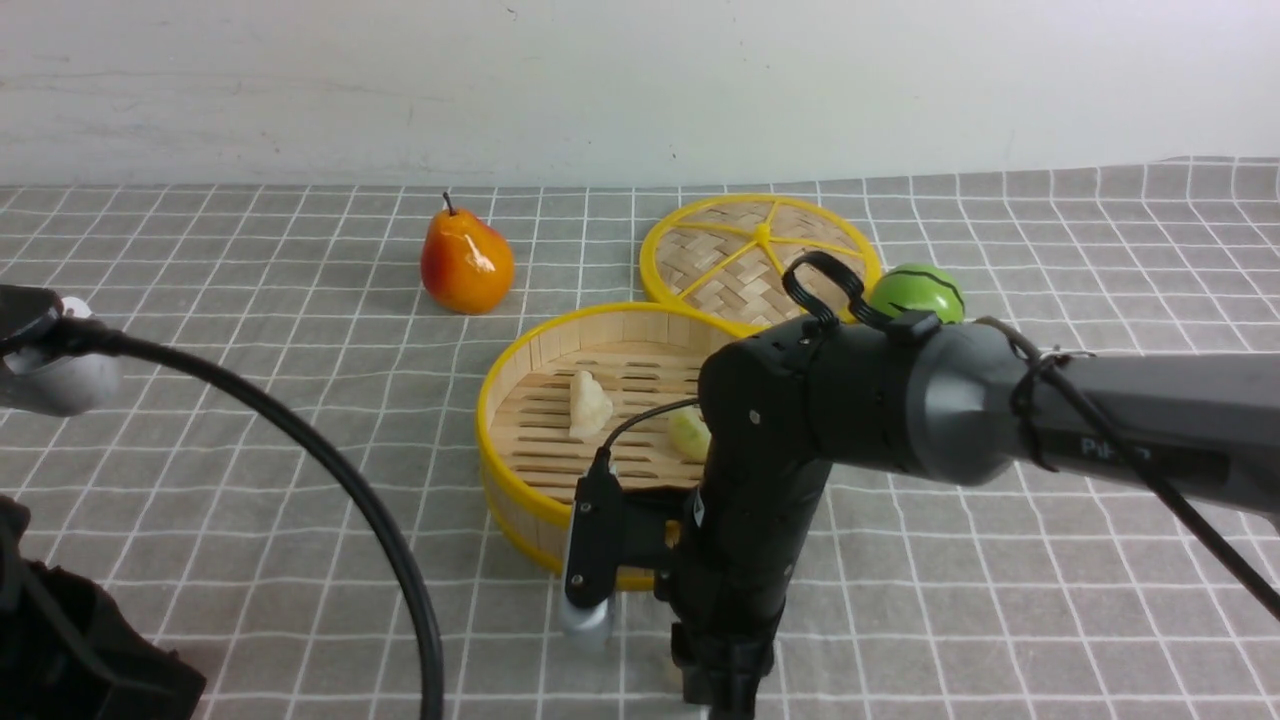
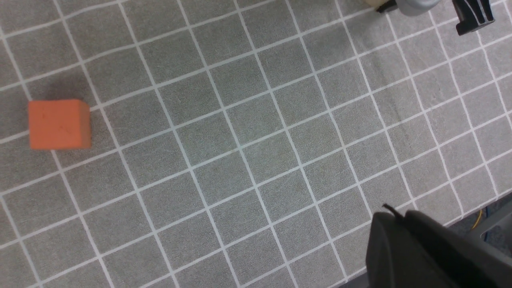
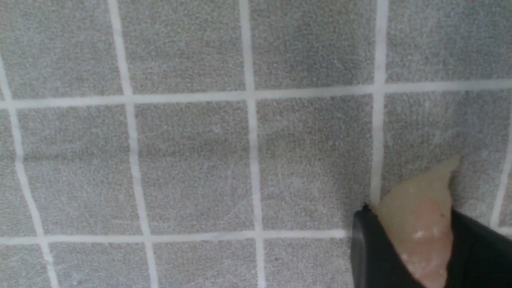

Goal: Put the dumplings into the steamer on the table with the grey tablecloth.
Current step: 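Reach for and grasp a dumpling lying on the table beside the steamer, then place the dumpling in the bamboo steamer basket with the right gripper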

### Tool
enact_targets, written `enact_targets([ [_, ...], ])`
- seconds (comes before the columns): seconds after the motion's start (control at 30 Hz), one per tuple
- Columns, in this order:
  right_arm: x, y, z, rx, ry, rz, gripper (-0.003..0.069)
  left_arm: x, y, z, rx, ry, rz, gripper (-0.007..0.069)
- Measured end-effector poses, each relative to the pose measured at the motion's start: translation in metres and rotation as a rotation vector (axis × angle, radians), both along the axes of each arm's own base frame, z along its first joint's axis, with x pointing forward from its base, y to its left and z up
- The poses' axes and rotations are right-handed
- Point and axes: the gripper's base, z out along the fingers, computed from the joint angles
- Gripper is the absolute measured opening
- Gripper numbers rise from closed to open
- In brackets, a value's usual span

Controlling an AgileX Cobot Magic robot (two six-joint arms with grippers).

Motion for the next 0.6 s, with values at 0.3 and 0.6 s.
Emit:
enact_targets([
  [0.3,0.027,0.018,0.075,0.142,-0.144,-0.2,0.0181,0.0,0.0,0.0,0.001,0.002,0.0,0.0025],
  [0.6,0.08,0.019,0.064,0.209,-0.148,-0.613,0.0181,0.0,0.0,0.0,-0.001,-0.002,0.0,0.0034],
])
